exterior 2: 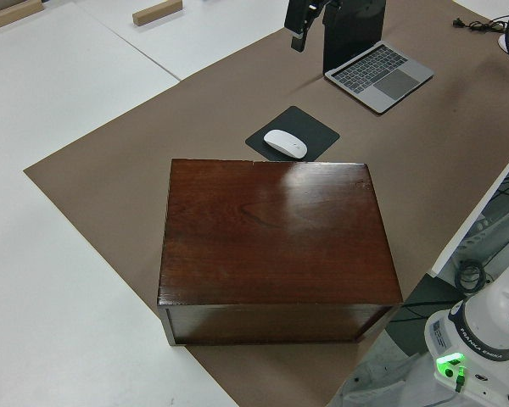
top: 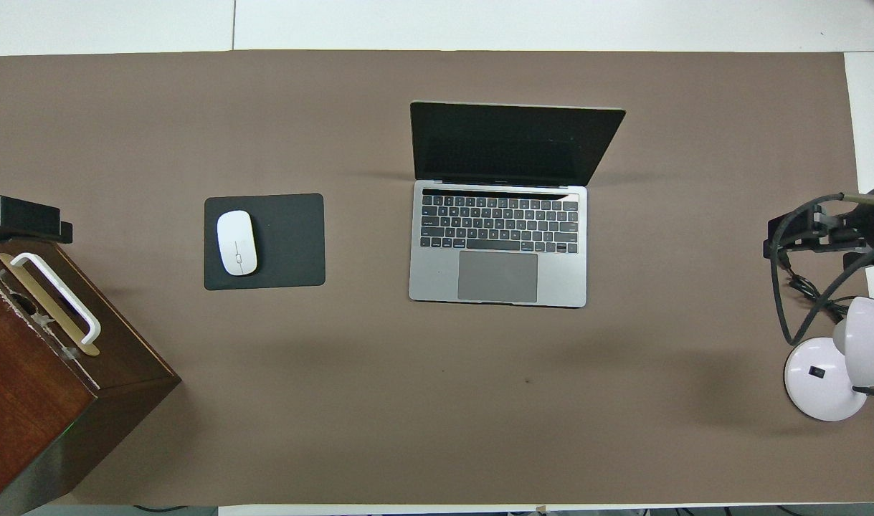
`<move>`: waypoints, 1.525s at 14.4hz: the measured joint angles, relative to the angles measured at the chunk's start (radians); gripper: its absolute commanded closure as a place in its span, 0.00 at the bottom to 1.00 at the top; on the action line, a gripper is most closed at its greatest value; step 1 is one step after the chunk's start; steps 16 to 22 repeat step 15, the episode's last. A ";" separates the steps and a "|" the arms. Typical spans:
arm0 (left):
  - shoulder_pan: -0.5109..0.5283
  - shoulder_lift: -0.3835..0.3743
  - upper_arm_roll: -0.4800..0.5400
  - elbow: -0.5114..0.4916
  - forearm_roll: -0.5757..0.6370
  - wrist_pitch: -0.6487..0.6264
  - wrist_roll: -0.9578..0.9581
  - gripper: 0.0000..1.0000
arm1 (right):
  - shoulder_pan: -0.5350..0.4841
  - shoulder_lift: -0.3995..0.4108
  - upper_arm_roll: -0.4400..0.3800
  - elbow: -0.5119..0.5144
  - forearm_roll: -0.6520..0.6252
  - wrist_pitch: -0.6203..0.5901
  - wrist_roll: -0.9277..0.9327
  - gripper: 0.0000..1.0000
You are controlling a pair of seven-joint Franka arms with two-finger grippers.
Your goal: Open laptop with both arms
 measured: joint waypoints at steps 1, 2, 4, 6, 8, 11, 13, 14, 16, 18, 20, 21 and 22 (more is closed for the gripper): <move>0.000 0.000 0.000 0.000 0.001 0.000 0.000 0.00 | 0.000 -0.004 0.000 0.003 0.000 0.000 0.000 0.00; 0.000 0.000 -0.001 0.000 0.004 0.000 0.000 0.00 | 0.000 -0.007 0.000 0.007 0.000 -0.002 0.000 0.00; 0.000 0.000 -0.002 0.000 0.022 -0.001 0.000 0.00 | 0.000 -0.015 0.002 0.020 0.000 -0.017 0.000 0.00; 0.000 0.000 -0.003 -0.001 0.027 -0.001 0.000 0.00 | 0.000 -0.019 0.003 0.036 0.000 -0.035 0.000 0.00; -0.001 0.000 -0.004 -0.001 0.028 -0.001 0.000 0.00 | 0.000 -0.020 0.003 0.043 0.000 -0.045 0.000 0.00; -0.001 0.000 -0.004 -0.001 0.028 -0.001 0.000 0.00 | 0.001 -0.020 0.005 0.055 0.000 -0.052 0.000 0.00; -0.001 0.000 -0.004 -0.001 0.029 -0.001 0.000 0.00 | 0.001 -0.020 0.005 0.058 0.000 -0.053 0.000 0.00; -0.001 0.000 -0.004 -0.001 0.029 -0.001 0.000 0.00 | 0.001 -0.020 0.005 0.059 0.000 -0.053 0.000 0.00; -0.001 0.000 -0.004 -0.001 0.029 -0.001 0.000 0.00 | 0.001 -0.020 0.005 0.059 0.000 -0.053 0.000 0.00; -0.001 0.000 -0.004 -0.001 0.029 -0.001 0.000 0.00 | 0.001 -0.020 0.005 0.059 0.000 -0.053 0.000 0.00; -0.001 0.000 -0.004 -0.001 0.029 -0.001 0.000 0.00 | 0.001 -0.020 0.005 0.059 0.000 -0.053 0.000 0.00; -0.001 0.000 -0.004 -0.001 0.029 -0.001 0.000 0.00 | 0.001 -0.020 0.005 0.059 0.000 -0.053 0.000 0.00; -0.001 0.000 -0.004 -0.001 0.029 -0.001 0.000 0.00 | 0.001 -0.020 0.005 0.059 0.000 -0.053 0.000 0.00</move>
